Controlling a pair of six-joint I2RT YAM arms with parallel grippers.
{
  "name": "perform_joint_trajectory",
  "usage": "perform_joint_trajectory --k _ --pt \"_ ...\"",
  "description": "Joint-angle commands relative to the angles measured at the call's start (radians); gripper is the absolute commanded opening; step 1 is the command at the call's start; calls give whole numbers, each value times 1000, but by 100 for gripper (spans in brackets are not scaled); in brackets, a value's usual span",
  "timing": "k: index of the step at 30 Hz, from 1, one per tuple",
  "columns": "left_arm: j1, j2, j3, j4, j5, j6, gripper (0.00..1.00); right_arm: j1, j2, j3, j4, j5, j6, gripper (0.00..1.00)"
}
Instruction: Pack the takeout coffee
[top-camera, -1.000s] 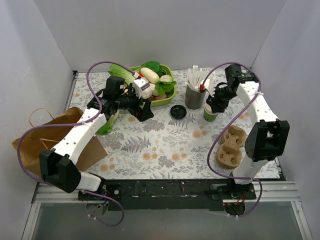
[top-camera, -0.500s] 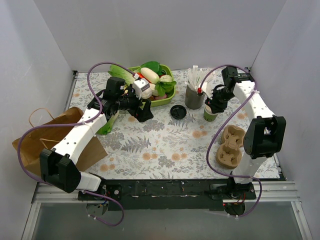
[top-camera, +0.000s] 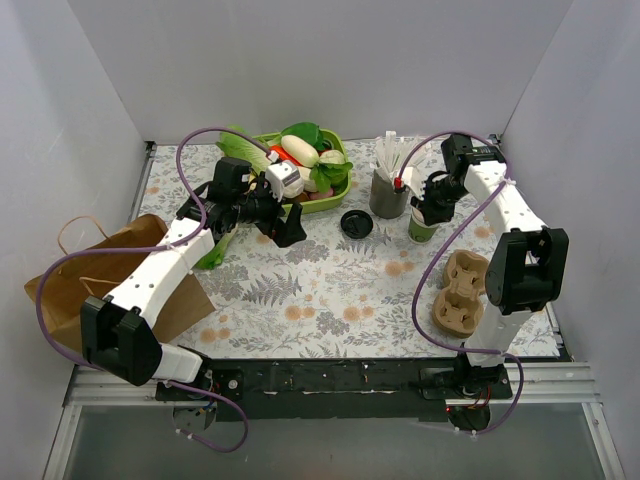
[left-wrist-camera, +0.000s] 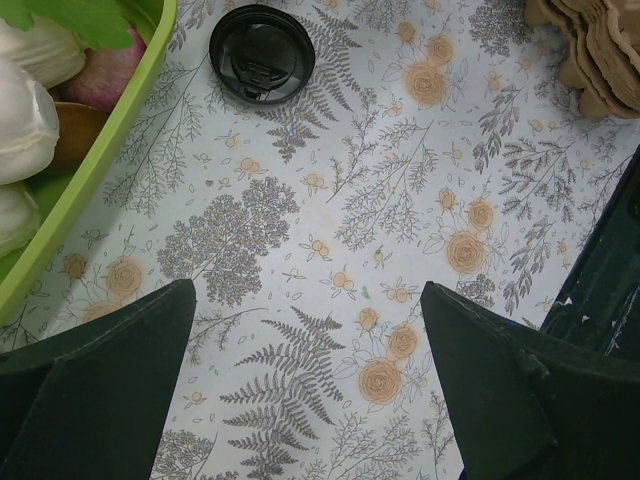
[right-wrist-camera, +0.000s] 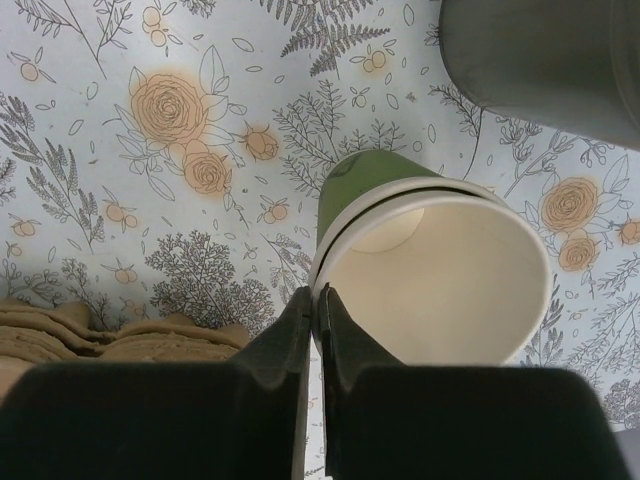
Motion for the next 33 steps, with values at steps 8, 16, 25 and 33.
perform_joint_trajectory --k 8,16,25,33 --pt "-3 -17 -11 23 17 -2 98 5 -60 46 -15 26 26 1" --pt "-4 -8 -25 63 50 -57 98 23 -133 -5 88 111 112 1" --pt "-9 -3 -45 101 73 -110 98 34 -171 -36 160 139 216 1" --pt "-9 -2 -48 108 86 -128 98 30 -192 -137 289 241 244 1"
